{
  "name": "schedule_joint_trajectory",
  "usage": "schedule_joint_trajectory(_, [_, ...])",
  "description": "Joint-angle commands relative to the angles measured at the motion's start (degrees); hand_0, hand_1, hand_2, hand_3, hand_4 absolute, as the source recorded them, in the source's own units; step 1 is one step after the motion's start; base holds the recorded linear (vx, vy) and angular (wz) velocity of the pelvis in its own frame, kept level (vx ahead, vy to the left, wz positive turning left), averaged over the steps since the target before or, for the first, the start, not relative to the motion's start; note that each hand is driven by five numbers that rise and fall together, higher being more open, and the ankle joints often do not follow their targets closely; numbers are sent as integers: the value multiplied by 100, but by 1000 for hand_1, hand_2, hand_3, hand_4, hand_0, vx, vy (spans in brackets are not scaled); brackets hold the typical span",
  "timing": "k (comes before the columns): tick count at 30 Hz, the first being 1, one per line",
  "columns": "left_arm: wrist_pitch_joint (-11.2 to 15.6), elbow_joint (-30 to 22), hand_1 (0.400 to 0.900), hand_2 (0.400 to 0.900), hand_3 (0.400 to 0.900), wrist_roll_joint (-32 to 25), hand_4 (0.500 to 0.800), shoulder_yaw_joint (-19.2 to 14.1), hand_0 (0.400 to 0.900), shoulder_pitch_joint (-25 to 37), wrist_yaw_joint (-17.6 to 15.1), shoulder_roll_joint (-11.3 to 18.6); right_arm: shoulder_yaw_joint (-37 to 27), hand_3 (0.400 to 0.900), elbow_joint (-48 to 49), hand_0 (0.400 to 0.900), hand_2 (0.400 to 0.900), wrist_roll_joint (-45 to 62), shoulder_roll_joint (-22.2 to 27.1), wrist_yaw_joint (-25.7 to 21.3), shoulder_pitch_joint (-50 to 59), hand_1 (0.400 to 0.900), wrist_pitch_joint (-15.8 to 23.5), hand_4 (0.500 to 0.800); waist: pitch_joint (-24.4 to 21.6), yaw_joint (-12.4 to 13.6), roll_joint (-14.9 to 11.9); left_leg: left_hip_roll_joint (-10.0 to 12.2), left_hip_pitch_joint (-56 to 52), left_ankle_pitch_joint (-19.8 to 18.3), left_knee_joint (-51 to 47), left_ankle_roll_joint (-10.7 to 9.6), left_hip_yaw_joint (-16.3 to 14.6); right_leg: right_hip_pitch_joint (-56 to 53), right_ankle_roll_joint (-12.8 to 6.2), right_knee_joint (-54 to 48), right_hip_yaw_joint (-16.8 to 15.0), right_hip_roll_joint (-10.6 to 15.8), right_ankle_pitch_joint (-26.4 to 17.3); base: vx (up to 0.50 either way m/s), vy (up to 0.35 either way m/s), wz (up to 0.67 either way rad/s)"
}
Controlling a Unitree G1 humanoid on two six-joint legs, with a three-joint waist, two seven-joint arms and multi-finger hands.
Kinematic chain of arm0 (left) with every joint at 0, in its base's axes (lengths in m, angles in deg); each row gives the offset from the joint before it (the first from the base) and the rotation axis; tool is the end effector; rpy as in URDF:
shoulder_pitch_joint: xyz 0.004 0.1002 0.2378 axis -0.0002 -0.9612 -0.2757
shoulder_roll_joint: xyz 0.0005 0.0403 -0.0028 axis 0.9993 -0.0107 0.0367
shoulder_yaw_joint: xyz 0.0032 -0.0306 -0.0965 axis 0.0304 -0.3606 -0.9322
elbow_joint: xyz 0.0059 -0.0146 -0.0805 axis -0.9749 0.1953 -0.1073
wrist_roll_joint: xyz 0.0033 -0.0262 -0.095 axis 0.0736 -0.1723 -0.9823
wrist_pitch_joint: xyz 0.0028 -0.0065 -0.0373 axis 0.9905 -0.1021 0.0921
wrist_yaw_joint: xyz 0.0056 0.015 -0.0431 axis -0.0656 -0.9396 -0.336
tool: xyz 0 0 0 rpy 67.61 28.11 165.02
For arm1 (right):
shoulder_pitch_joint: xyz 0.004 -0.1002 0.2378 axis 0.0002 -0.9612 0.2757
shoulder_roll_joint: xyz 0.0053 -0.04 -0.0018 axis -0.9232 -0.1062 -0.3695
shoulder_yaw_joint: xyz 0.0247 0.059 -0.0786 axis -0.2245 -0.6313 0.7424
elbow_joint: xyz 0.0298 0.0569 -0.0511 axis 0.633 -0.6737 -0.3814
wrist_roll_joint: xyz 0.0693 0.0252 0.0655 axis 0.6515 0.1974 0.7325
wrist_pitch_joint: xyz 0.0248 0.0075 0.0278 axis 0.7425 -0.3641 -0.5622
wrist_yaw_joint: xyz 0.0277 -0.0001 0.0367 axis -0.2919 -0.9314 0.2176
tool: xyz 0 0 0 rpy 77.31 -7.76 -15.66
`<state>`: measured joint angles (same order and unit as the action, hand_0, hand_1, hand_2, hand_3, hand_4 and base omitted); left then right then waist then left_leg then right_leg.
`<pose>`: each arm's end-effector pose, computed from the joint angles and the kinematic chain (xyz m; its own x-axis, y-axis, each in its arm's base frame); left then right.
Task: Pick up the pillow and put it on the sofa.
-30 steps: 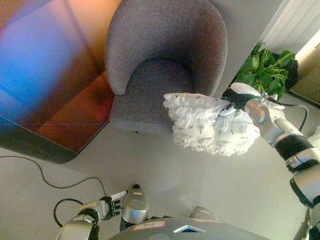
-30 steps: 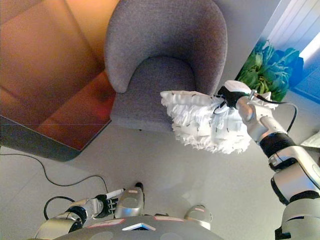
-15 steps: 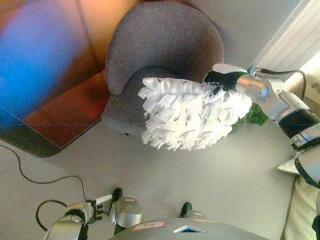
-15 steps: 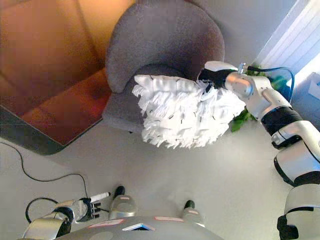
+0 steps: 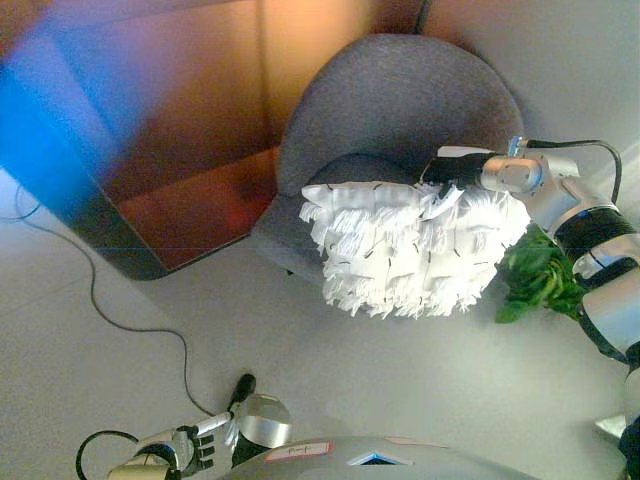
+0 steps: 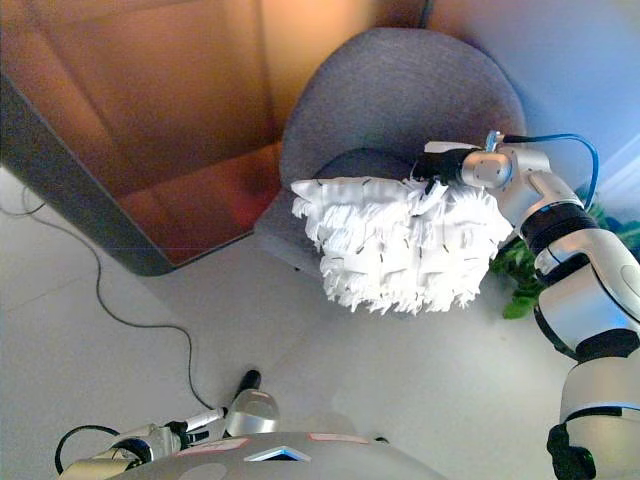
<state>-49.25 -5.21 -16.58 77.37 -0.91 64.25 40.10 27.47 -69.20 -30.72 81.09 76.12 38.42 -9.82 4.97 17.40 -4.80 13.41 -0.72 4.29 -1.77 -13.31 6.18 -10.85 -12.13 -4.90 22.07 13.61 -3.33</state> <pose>0.0560 0.2603 -0.1037 -0.0197 0.2208 -0.9751 -0.3773 0.9016 0.2118 0.3460 -0.2381 0.1734 0.8114 0.1376 -0.5680 -0.5834 0.1333 -0.8011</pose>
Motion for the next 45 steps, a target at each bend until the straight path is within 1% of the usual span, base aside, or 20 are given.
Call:
schedule_joint_trajectory(1, [-53,489,900,900,900,434,800,593,900,157,52,407,-282,400,-585,400,400,321,-55,-515,1769,400,-329,500,-329,216,-127,444,125,163,-7,-6,-152,524,-149,962,-92,602,313,-26,-59,45])
schedule_joint_trajectory(2, [-36,487,900,900,900,450,800,623,900,193,53,432,-303,688,-680,688,688,306,-87,-628,1796,688,-524,673,-273,255,-114,468,207,174,14,-12,-81,618,-148,1043,-75,617,334,-58,-79,33])
schedule_joint_trajectory(3, [-38,476,900,900,900,416,800,642,900,232,16,459,-316,900,-802,900,900,223,-106,-825,1832,900,-793,800,-202,306,-90,504,297,196,22,-22,-7,729,-147,1124,-56,628,352,-107,-118,38])
schedule_joint_trajectory(5, [61,436,900,900,900,393,800,657,900,395,69,533,-329,900,-1074,900,900,183,-139,-1319,2004,900,-1326,800,34,409,-54,566,591,220,30,-33,162,1060,-156,1265,-36,635,372,-281,-184,32])
schedule_joint_trajectory(7, [122,385,900,900,900,334,800,688,900,503,130,571,-325,900,-1212,900,900,34,-54,-1430,2174,900,-1589,800,252,451,-20,607,841,261,7,-34,256,1343,-160,1355,-21,630,375,-323,-166,22])
schedule_joint_trajectory(8, [118,345,900,900,900,280,800,712,900,511,113,566,-268,900,-1263,900,900,17,1,-1556,2248,900,-1753,800,348,478,13,624,888,282,-32,-34,292,1436,-152,1409,-28,616,395,-226,-110,17])
schedule_joint_trajectory(10, [273,271,900,900,900,169,800,745,900,397,78,544,-202,900,-1342,900,900,-14,185,-1664,2330,900,-1864,800,530,490,54,630,986,319,-81,-13,372,1645,-144,1513,-60,622,393,-145,-77,8])
schedule_joint_trajectory(12, [298,237,900,900,900,130,800,768,900,340,45,525,-169,900,-1374,900,900,-22,254,-1666,2363,900,-1934,800,565,493,68,640,999,335,-101,-8,384,1694,-138,1547,-75,625,400,-47,-26,2])
schedule_joint_trajectory(14, [450,184,900,900,900,100,800,780,900,223,105,516,-99,900,-1492,900,900,-26,363,-1684,2452,900,-2033,800,675,486,121,653,1056,344,-121,4,417,1883,-126,1649,-145,653,411,-76,-10,-5])
schedule_joint_trajectory(16, [515,165,900,900,900,87,800,798,900,199,158,508,-60,900,-1528,900,900,-39,400,-1733,2506,900,-2080,800,723,478,147,663,1078,341,-137,11,417,1979,-112,1690,-162,669,409,-71,3,-9])
schedule_joint_trajectory(21, [565,114,900,900,900,-42,800,888,900,257,316,515,-8,900,-1616,900,900,-233,435,-1975,2653,900,-2200,800,843,412,228,672,1186,334,-129,32,407,2289,-98,1839,-287,716,400,-71,12,-9])
schedule_joint_trajectory(23, [568,109,900,900,900,-127,800,922,900,291,353,499,0,900,-1629,900,900,-246,464,-2140,2681,900,-2328,800,886,366,253,667,1235,332,-115,43,398,2407,-88,1903,-346,722,404,-48,15,-4])
schedule_joint_trajectory(25, [567,107,900,900,900,-163,800,931,900,295,359,498,-6,900,-1638,900,900,-261,481,-2151,2685,900,-2383,800,891,352,254,666,1240,332,-117,43,389,2423,-87,1907,-361,720,405,0,0,0])
schedule_joint_trajectory(27, [571,111,900,900,900,-175,800,925,900,281,407,505,8,900,-1673,900,900,-256,532,-2197,2706,900,-2565,800,897,330,263,670,1229,339,-134,43,367,2425,-85,1888,-376,711,404,-12,-1,-4])
schedule_joint_trajectory(30, [624,150,900,900,900,-150,800,912,900,250,481,514,-11,900,-1775,900,900,-324,603,-2213,2710,900,-2609,800,876,312,265,666,1203,339,-148,38,340,2407,-85,1859,-390,698,404,2,0,-5])
schedule_joint_trajectory(35, [618,170,900,900,900,-100,800,890,900,188,603,559,6,900,-1798,900,900,-317,696,-2195,2659,900,-2725,800,773,253,238,656,1066,328,-195,23,237,2206,-90,1670,-398,632,391,24,2,-6])
schedule_joint_trajectory(40, [589,208,900,900,900,2,800,809,900,58,690,597,-105,900,-1765,900,900,-321,946,-2105,2483,900,-2767,800,522,120,171,624,868,329,-244,1,71,1843,-120,1337,-416,578,326,78,23,-16])
schedule_joint_trajectory(41, [599,233,900,900,900,79,800,755,900,-3,719,602,-211,900,-1776,900,900,-426,1041,-2003,2344,900,-2737,800,402,75,143,612,769,319,-248,-4,-4,1678,-134,1217,-443,566,306,115,24,-26])
schedule_joint_trajectory(43, [609,261,900,900,900,172,800,716,900,-50,749,600,-296,900,-1785,900,900,-498,1165,-1826,2146,900,-2799,800,227,9,117,582,626,286,-253,12,-96,1481,-152,1071,-474,569,278,137,30,-28])
schedule_joint_trajectory(45, [576,277,900,900,900,228,800,689,900,-74,769,611,-481,900,-1805,900,900,-611,1286,-1705,1876,900,-2704,800,45,-70,116,565,479,252,-254,23,-193,1285,-168,951,-489,579,262,137,35,-23])
